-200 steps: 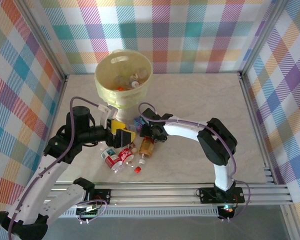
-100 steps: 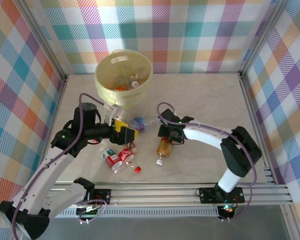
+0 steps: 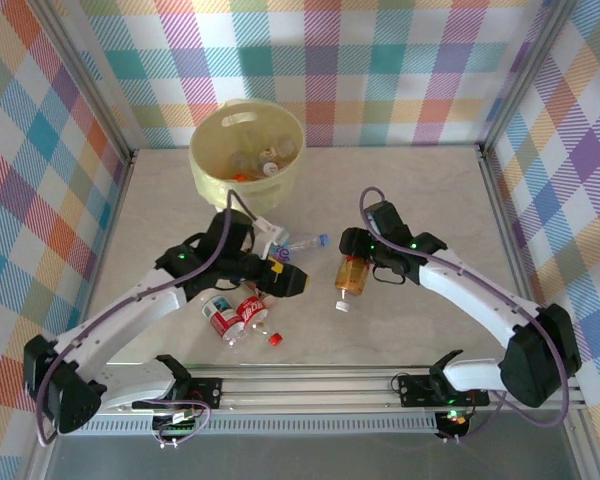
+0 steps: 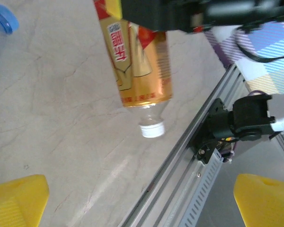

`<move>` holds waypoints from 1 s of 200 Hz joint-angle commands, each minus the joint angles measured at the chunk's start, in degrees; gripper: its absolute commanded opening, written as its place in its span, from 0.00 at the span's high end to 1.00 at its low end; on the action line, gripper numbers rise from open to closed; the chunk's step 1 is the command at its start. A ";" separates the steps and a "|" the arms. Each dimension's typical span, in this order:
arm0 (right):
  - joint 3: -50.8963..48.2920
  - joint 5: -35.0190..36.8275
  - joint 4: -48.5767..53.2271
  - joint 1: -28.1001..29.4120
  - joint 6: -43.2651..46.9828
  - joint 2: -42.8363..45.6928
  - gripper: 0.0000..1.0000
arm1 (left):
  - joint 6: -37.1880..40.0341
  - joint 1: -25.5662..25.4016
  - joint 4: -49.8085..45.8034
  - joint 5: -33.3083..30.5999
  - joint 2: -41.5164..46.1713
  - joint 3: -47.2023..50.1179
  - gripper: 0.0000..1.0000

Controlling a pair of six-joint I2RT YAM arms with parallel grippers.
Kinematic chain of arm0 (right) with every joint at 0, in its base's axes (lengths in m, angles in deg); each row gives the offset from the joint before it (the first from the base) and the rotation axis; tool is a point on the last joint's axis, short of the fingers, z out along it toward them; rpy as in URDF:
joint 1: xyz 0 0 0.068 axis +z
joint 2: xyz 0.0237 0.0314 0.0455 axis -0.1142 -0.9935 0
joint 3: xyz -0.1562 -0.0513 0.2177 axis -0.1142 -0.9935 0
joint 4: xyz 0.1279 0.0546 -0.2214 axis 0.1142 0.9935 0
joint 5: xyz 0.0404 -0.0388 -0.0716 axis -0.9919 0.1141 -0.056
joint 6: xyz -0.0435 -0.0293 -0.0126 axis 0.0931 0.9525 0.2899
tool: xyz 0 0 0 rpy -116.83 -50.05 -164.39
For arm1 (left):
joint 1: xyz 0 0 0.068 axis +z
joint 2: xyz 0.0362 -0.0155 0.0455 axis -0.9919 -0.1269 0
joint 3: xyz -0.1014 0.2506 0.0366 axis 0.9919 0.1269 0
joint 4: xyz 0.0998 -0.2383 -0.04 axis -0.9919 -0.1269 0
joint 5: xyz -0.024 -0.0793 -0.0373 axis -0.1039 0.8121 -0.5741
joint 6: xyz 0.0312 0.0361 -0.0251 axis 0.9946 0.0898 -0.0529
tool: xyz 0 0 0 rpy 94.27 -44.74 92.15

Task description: Put the plastic bottles in the bin

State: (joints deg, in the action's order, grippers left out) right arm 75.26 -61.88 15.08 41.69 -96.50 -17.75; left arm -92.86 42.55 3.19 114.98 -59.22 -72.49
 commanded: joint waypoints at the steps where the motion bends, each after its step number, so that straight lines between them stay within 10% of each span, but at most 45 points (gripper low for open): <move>1: 2.82 -4.44 0.57 -0.57 3.69 2.78 0.31 | -3.21 -3.67 6.53 -4.22 -3.75 -1.11 0.00; 106: 2.39 -11.87 -0.79 -1.25 2.22 11.02 0.31 | -15.65 -12.70 36.77 -4.83 -21.62 -2.64 0.07; 200: 0.14 -13.25 -0.20 -4.68 -1.80 14.60 0.33 | -19.75 -13.98 44.88 -3.91 -22.81 -1.65 0.19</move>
State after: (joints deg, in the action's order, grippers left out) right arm 76.18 -73.11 16.29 37.96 -96.11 -4.46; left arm -110.94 29.63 44.47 110.65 -80.86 -73.59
